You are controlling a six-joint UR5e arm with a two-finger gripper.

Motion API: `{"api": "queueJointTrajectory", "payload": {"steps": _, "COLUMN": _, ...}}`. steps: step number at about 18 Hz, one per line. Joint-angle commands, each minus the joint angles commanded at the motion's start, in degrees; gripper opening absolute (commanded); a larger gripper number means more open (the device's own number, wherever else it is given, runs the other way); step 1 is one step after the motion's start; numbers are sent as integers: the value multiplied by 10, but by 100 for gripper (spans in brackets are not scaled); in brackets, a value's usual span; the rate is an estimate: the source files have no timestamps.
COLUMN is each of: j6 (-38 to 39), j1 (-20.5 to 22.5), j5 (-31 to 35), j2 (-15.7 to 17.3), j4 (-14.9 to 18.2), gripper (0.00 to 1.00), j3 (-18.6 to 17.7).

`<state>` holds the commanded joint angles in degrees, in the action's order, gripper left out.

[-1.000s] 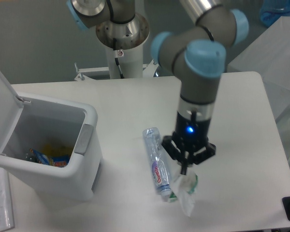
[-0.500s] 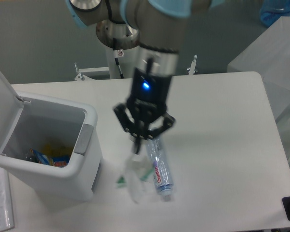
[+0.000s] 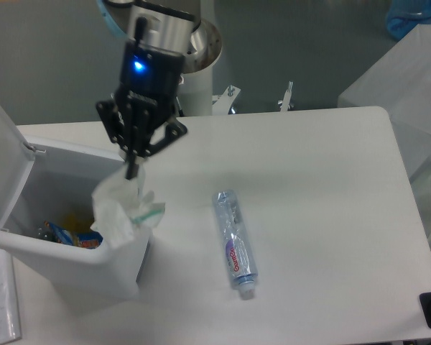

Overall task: Place the trash in the trash can
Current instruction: 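Carry the bag over the white trash bin opening, then open the gripper to drop the bag into the bin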

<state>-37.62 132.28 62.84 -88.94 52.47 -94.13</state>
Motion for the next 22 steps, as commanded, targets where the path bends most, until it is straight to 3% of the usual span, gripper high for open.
{"api": "queueJointTrajectory", "payload": {"steps": 3, "j6": 0, "j1": -16, "j5": 0, "j2": -1, "j4": -1, "gripper": 0, "j3": -9}}
{"api": "queueJointTrajectory", "payload": {"steps": 7, "j6": -6, "j1": -27, "j5": -1, "j2": -4, "j4": -2, "gripper": 36, "j3": -14}}
{"api": "queueJointTrajectory", "payload": {"steps": 10, "j6": -6, "j1": -27, "j5": -1, "j2": -4, "j4": -2, "gripper": 43, "j3": -14}}
{"api": "queueJointTrajectory", "payload": {"steps": 11, "j6": -5, "j1": -30, "j5": -1, "j2": -4, "j4": -2, "gripper": 52, "j3": -13}}
{"api": "queueJointTrajectory", "payload": {"steps": 14, "j6": -5, "j1": -34, "j5": -1, "j2": -1, "j4": -2, "gripper": 96, "j3": -5}}
{"api": "queueJointTrajectory", "payload": {"steps": 22, "j6": 3, "j1": -18, "j5": -34, "j2": -11, "j4": -2, "gripper": 100, "j3": 13}}
